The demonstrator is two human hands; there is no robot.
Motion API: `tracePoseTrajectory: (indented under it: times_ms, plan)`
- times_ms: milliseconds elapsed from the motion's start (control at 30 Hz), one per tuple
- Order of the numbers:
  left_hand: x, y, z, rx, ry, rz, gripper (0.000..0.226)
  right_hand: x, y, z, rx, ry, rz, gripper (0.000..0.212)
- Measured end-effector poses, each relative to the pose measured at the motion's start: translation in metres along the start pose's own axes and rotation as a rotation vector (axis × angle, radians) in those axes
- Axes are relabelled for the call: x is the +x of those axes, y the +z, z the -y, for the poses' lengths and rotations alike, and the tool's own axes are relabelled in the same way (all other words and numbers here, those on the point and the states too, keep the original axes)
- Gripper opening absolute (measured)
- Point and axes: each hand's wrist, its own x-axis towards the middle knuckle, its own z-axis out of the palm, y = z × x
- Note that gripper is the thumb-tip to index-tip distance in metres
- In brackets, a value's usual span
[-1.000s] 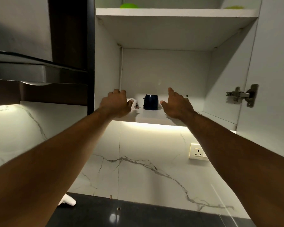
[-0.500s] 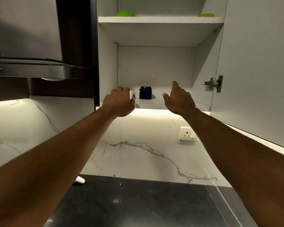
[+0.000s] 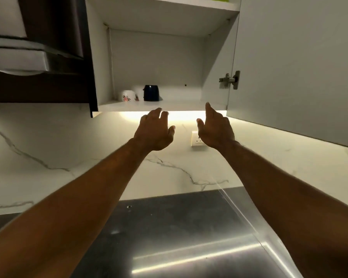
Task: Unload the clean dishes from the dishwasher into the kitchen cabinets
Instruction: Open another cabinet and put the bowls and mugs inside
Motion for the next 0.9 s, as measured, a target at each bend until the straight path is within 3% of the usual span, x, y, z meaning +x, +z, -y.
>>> tracePoseTrajectory:
  times_ms: [233,433,900]
  plan:
    - [-0.077,0.05,-0.028,-0.107,0.194,0.139,0.062,-0.102,0.021,-0.001,-0.046,0.198,0.026,0.063]
    - [-0.165,0.094,-0.053,-0.277,0.276,0.401,0.065,-0.227,0.025,-0.012,-0.108,0.439,0.171,0.065]
    - [-0.376,0.114,-0.149,-0.448,0.564,0.662,0.066,-0.504,-0.044,0.004,-0.24,0.929,0.213,0.065]
